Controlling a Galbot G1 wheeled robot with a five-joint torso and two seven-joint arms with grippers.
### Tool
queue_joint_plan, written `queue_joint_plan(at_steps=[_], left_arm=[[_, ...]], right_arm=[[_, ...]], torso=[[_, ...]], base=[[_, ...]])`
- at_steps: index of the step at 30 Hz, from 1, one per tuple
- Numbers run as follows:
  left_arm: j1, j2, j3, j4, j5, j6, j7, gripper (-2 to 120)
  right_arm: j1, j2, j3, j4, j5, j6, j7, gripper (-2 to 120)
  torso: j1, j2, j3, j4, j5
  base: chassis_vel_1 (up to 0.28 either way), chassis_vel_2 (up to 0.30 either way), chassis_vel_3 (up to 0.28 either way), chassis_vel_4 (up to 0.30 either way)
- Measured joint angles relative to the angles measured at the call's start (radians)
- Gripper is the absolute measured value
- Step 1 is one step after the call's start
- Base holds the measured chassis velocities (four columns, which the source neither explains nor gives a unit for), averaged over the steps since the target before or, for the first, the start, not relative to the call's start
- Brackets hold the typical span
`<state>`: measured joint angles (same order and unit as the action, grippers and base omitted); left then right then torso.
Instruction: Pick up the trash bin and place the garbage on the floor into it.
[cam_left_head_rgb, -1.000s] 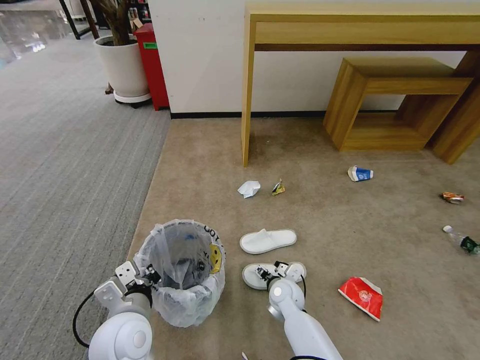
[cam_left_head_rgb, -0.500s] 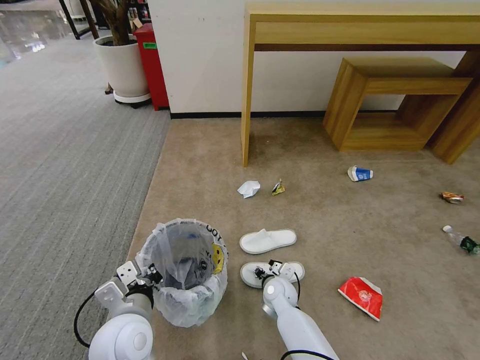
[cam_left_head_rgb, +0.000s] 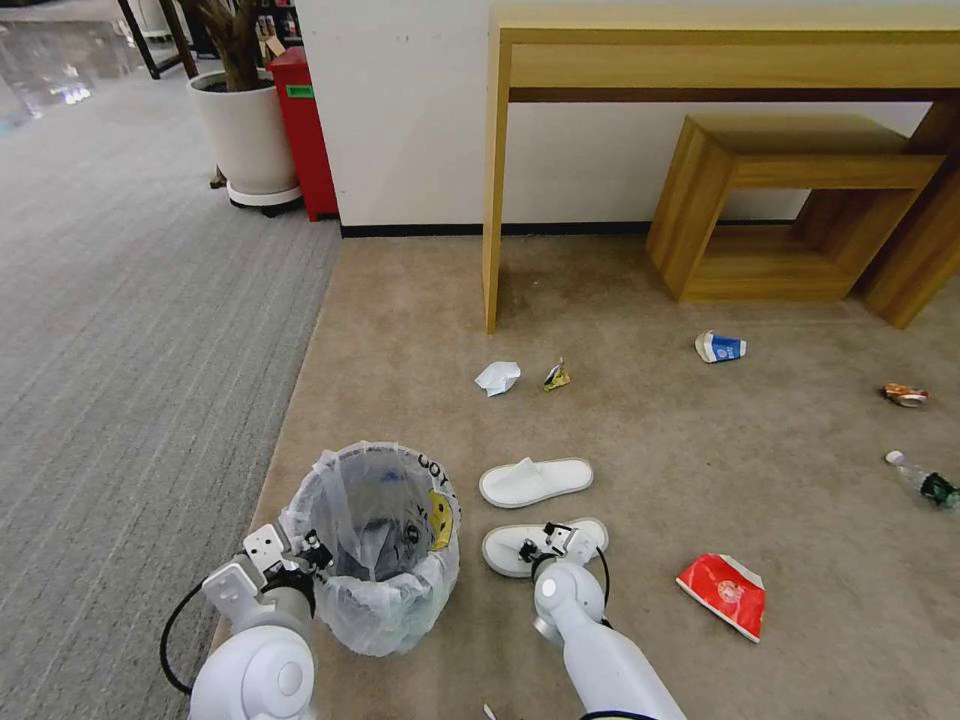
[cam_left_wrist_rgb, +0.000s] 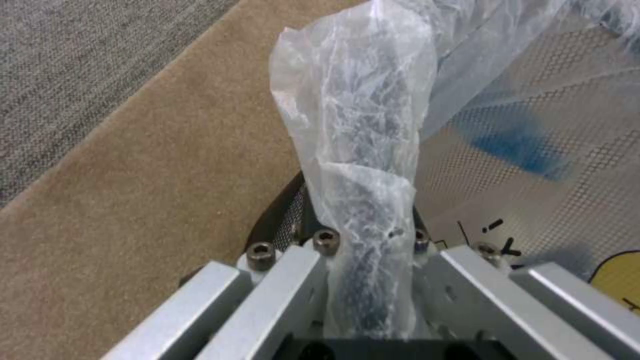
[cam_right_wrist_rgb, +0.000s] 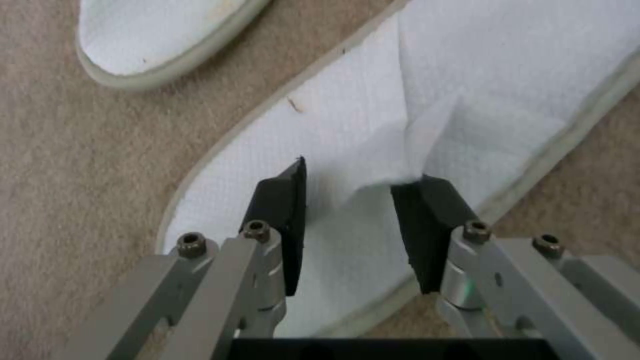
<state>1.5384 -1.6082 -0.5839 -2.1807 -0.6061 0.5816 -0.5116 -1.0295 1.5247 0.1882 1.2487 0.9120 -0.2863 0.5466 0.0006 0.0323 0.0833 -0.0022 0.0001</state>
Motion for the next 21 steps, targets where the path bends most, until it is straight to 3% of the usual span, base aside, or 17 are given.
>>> queue_joint_plan(at_steps=[11, 21], left_arm=[[-0.008, 0.000, -0.001, 0.013, 0.012, -0.002, 0.001, 1], [-0.006, 0.000, 0.007, 0.017, 0.029, -0.008, 0.007, 1]], right_arm=[[-0.041, -0.082, 0.010, 0.092, 0.003, 0.014, -0.065, 20], [-0.041, -0.078, 0.004, 0.071, -0.013, 0.022, -0.068, 19]], torso=[[0.000, 0.000, 0.000, -0.0001, -0.0003], [0.000, 0.000, 0.000, -0.0001, 0.0000]], base=[[0.000, 0.000, 0.000, 0.000], [0.000, 0.000, 0.000, 0.000]])
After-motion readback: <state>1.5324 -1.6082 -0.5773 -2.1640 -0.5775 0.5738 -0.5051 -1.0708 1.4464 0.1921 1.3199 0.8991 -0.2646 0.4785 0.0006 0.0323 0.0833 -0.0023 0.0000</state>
